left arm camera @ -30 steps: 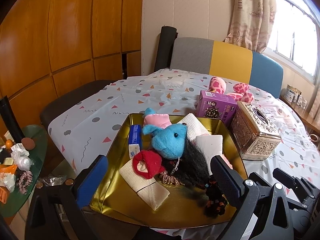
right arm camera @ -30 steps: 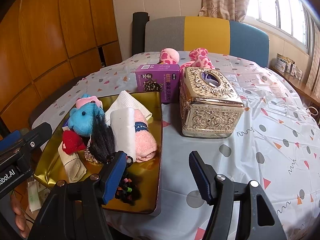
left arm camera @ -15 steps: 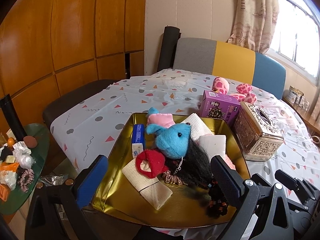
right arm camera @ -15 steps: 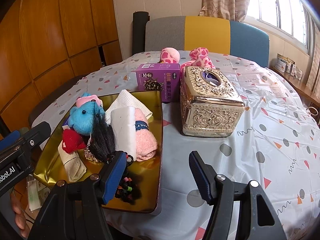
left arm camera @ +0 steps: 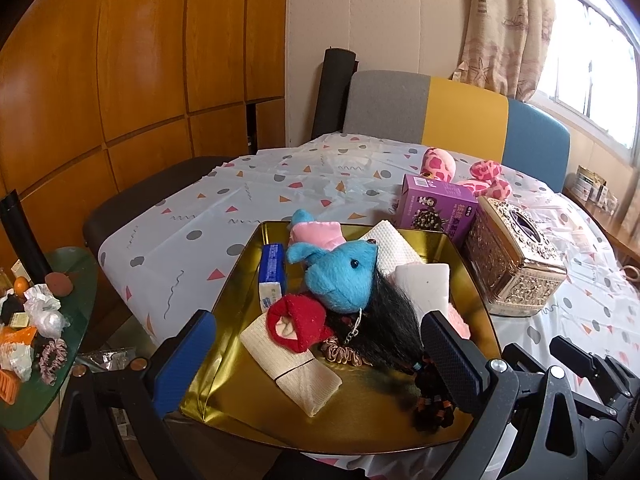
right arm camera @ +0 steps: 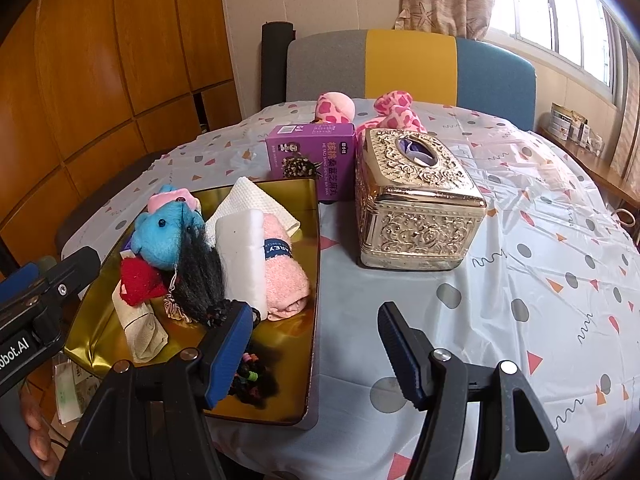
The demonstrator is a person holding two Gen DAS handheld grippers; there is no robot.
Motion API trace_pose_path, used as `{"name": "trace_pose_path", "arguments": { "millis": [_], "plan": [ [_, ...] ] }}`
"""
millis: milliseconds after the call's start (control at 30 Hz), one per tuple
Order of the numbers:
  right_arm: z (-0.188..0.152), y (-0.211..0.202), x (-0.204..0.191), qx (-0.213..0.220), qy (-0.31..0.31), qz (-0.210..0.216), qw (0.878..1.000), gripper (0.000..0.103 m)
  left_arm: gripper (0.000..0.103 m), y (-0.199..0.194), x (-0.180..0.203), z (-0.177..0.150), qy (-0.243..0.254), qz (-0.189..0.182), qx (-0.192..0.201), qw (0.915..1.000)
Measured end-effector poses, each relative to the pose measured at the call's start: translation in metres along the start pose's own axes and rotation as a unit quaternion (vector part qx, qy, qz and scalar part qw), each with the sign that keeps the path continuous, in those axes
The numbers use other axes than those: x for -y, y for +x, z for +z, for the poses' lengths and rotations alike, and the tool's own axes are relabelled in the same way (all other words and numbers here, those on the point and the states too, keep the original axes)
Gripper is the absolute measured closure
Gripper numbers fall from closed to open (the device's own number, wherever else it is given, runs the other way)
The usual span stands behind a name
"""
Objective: Organize soft objects
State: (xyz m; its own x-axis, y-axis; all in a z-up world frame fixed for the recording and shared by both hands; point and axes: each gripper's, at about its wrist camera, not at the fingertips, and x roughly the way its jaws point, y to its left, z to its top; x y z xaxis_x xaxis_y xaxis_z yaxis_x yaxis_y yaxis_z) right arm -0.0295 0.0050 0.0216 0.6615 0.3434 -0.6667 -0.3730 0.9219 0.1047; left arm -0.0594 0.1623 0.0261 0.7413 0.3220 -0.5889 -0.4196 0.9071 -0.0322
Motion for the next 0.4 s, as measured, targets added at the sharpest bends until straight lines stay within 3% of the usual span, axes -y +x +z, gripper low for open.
{"name": "trace_pose_path", "arguments": {
  "millis": [267, 400],
  "plan": [
    [-0.002, 0.007, 0.010, -0.011, 0.014, -0.004, 1.000, 0.037, 0.005, 0.008, -0.002, -0.001, -0.004, -0.008, -0.007, 0.9999],
    [-0.001, 0.013, 0.027, -0.017, 0.039, -0.017, 0.999, 0.037, 0.000, 0.014, -0.006, 0.001, -0.007, -0.004, -0.013, 0.9999]
  ]
}}
